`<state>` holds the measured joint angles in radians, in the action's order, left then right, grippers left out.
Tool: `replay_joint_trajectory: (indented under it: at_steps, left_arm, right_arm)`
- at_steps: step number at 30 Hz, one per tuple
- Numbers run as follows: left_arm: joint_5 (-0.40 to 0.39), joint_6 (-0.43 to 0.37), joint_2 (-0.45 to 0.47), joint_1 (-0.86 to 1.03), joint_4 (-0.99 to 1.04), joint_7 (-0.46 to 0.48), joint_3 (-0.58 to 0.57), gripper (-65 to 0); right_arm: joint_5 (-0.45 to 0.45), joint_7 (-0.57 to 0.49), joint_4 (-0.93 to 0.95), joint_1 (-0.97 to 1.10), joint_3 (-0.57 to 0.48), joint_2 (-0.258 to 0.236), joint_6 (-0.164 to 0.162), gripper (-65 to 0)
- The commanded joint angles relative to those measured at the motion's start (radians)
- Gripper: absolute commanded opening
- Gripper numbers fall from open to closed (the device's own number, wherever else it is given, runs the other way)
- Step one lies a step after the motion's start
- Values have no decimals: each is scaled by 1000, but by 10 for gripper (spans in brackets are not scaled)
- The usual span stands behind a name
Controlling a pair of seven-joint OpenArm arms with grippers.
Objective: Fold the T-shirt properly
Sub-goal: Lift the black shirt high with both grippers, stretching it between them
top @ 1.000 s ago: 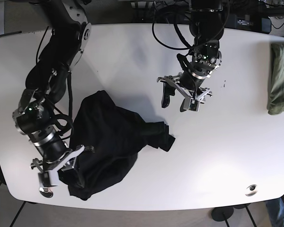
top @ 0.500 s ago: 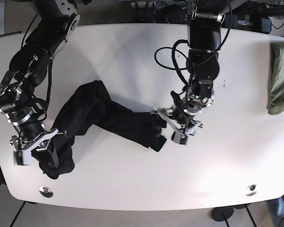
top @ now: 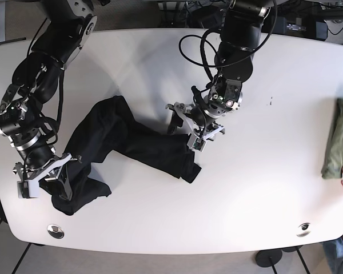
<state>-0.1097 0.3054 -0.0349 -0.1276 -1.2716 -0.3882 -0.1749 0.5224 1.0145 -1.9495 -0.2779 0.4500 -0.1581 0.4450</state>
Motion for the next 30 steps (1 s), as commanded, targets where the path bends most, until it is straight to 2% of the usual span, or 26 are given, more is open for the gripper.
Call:
replay_joint_trajectory:
  at_steps: [1, 2, 4, 7, 10, 16, 18, 23, 25, 30]
  left_arm:
    - [-11, -33, -6, -24, -15, 77, 1, -282]
    - [-11, -68, -6, -24, -7, 90, -4, -281]
    - [-12, -81, -6, -27, 5, 91, -5, -281]
    - [-15, -81, -6, -20, 2, 93, -5, -283]
    - [-17, -81, -6, 9, -33, 123, -1, -283]
    - [-12, -79, -6, 79, -81, 186, -7, -283]
    - [-12, -79, -6, 90, -81, 214, -19, -283]
    - [-9, -79, -6, 96, -73, 326, -108, -283]
    - [-9, -82, -6, 88, -72, 343, -148, -283]
    - [104, -85, -38, 21, 11, 367, -220, -283]
  right_arm:
    - [17, -36, -20, -25, -1, -10, -1, -629]
    - [17, -36, -24, -40, -1, -13, -1, -629]
    - [18, -35, -37, -90, -1, -22, -1, -629]
    - [57, -29, -38, -191, -9, -74, -1, -629]
    - [86, -12, -18, -372, -144, -127, -1, -629]
    - [86, -10, -18, -599, -303, -123, -2, -629]
    - [86, -10, -18, -637, -342, -99, -2, -629]
    - [84, -10, -17, -662, -363, -59, -5, -629]
    - [84, -10, -17, -662, -365, -53, -5, -629]
    - [84, -10, -15, -653, -365, -57, -4, -629]
